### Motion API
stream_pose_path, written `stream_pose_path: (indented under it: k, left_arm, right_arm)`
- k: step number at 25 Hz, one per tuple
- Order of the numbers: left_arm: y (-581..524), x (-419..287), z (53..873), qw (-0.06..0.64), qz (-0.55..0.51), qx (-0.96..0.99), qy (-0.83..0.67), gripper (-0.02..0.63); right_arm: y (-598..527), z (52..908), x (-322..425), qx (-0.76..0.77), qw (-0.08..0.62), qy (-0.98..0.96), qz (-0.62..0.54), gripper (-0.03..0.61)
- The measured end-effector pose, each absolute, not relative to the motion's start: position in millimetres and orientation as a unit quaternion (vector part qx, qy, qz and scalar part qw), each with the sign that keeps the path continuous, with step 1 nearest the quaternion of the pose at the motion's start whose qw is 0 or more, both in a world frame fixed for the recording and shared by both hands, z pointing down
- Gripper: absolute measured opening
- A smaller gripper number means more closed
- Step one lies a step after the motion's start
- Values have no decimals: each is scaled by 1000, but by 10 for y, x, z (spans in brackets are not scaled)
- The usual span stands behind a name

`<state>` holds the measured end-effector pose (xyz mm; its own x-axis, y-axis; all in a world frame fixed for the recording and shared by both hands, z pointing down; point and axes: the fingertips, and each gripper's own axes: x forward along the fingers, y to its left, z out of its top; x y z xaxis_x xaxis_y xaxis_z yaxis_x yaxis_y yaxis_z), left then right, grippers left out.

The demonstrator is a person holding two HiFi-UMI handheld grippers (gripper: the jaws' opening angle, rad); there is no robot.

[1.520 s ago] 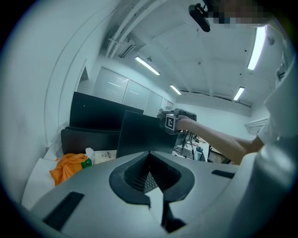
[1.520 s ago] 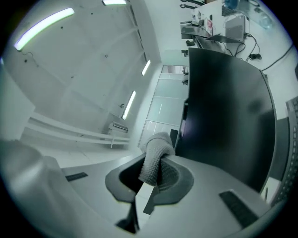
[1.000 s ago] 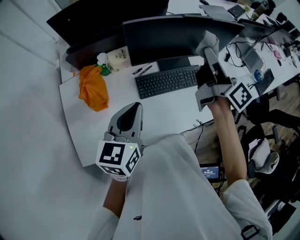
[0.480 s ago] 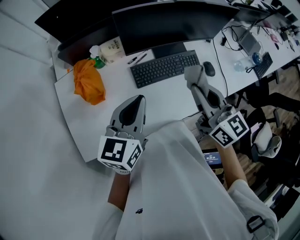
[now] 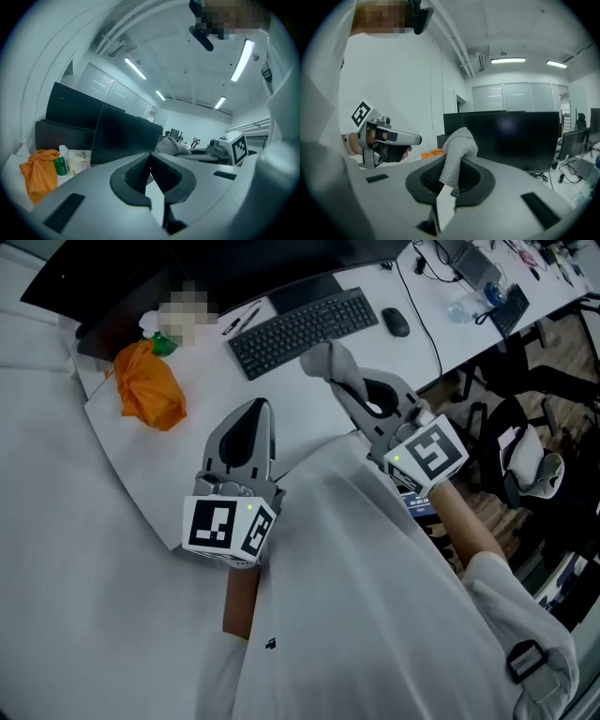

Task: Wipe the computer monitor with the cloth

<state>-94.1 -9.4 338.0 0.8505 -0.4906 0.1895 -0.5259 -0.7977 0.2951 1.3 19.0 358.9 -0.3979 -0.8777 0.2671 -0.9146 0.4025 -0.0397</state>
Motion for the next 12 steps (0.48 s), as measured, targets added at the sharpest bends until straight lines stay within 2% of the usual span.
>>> stream_pose_path:
  k: [7,12]
  left_arm:
    - [-78,-957,3342,164,50,947,-272,20]
    - [-58,-994,3326,173,46,944,-276,19]
  right_arm:
    - [209,3522,-47,528,95,-839,86,28]
    - [224,3534,17,556,116,-820,71,25]
